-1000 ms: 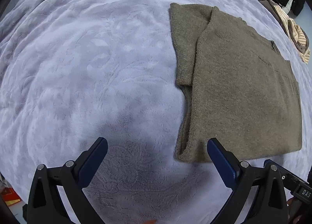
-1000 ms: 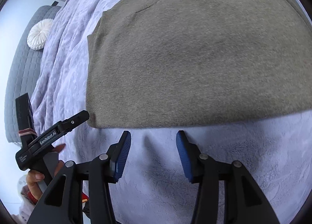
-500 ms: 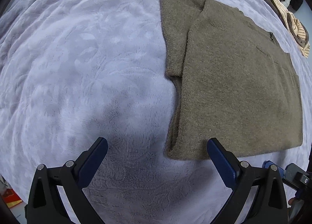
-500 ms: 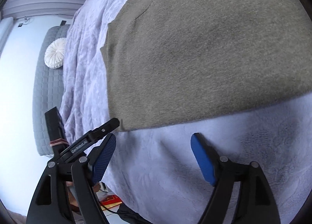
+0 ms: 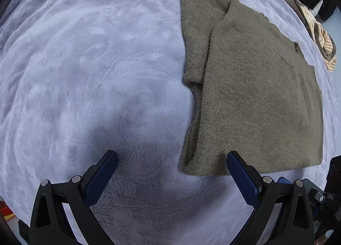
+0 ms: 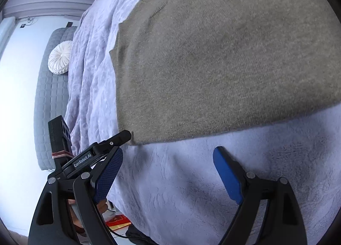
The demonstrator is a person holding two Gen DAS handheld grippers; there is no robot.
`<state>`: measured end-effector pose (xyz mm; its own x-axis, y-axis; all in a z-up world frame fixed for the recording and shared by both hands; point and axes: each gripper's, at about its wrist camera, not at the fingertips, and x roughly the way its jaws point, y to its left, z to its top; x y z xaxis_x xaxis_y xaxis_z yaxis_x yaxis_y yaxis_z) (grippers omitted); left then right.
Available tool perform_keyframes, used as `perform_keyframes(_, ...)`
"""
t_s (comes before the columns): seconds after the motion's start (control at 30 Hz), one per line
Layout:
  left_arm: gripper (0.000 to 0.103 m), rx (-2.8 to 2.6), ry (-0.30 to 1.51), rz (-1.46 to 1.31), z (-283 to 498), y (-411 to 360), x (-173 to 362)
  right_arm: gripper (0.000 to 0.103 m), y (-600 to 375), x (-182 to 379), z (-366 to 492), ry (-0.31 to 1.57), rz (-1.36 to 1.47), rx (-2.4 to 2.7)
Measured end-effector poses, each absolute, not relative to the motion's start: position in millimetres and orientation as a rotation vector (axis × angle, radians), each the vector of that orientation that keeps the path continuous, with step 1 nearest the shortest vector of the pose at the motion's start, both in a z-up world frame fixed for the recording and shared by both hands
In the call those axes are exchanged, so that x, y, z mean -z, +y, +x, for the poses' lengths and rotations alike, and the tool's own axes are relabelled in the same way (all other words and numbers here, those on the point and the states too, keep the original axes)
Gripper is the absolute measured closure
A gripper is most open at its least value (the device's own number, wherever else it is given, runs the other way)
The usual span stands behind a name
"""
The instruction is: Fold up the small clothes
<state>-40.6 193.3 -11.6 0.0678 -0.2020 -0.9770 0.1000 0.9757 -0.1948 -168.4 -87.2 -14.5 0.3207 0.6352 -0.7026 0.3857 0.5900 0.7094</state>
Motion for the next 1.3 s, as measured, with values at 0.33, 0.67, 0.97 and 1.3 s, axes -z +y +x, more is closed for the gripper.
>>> perform_keyframes(0.33,0.001,0.228,1.475,-0.223,-19.8,216.1,11.7,0.014,-77.3,31.0,-156.3,1.244,1.140,-0.247)
perform_keyframes(0.67,0.001,0.217,1.479,-0.203,-19.4,203.9,15.0,0.014,-70.2,37.4,-144.8,1.181,1.250,-0.279)
perform_keyframes(0.97,0.001,0.216,1.477,-0.210,-18.3,203.6,16.8,0.014,-58.7,41.3,-142.4,1.183,1.289,-0.283)
perform_keyframes(1.3,0.001,0.319,1.463,-0.410,-7.4,227.6,14.7,0.034,-57.9,56.0,-145.1,1.128,1.505,-0.214)
